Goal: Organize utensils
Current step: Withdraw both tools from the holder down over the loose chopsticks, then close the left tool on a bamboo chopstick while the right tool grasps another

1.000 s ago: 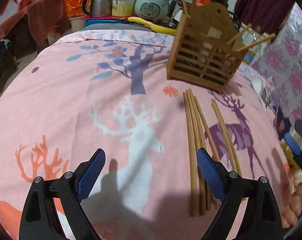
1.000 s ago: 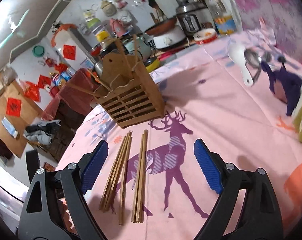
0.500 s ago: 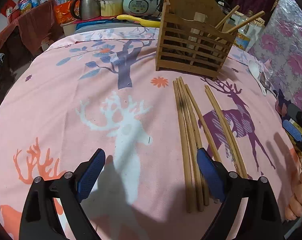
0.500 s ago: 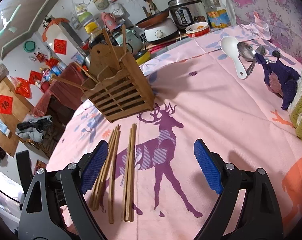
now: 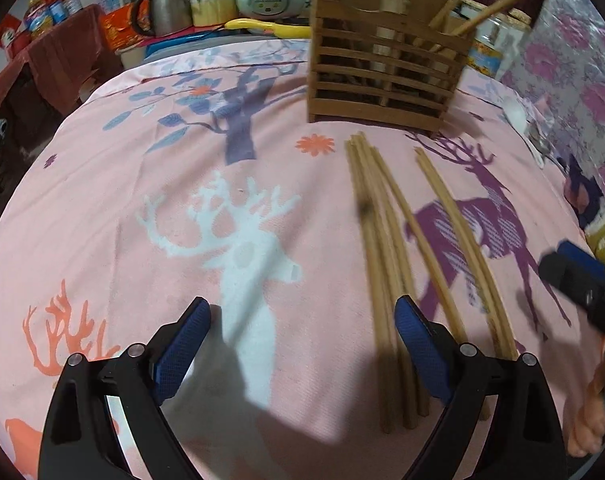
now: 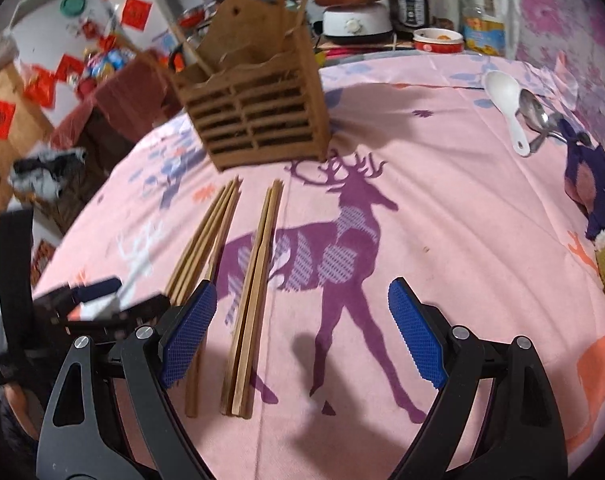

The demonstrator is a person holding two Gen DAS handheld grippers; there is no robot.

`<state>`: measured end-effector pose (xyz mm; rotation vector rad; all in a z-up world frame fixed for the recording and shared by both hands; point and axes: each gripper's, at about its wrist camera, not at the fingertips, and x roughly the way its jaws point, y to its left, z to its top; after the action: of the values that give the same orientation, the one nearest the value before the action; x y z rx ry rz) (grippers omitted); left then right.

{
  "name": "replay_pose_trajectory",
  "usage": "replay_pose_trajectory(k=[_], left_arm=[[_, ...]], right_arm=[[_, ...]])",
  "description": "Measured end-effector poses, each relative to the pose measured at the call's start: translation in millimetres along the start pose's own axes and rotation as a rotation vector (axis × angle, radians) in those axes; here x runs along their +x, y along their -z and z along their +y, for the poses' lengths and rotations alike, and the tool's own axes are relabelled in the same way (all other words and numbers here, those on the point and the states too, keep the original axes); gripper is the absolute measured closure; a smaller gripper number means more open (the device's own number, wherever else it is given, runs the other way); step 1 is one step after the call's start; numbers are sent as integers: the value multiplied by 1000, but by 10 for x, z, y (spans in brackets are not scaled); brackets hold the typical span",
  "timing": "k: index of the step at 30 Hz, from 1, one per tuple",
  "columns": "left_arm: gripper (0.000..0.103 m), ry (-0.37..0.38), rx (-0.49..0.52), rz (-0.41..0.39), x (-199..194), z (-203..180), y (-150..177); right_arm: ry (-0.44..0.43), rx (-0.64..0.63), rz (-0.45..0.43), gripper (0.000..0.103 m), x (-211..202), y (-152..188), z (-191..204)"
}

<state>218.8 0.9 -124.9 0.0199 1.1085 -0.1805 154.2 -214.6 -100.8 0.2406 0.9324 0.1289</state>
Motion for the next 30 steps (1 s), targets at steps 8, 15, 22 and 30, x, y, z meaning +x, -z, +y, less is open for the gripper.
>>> replay_pose_trajectory(k=[8, 15, 22, 30], left_arm=[[7, -23, -50, 2, 18, 160, -45], [5, -36, -44, 1, 37, 147, -46], [4, -46, -37, -3, 34, 129, -32], [4, -46, -36, -3, 36, 127, -30]], right_arm=[[40, -99, -9, 19, -106, 211, 70], [35, -168, 17, 40, -149, 384, 95], [25, -267, 30, 43, -187, 501, 245], [66, -287, 67, 46, -130, 529, 260]])
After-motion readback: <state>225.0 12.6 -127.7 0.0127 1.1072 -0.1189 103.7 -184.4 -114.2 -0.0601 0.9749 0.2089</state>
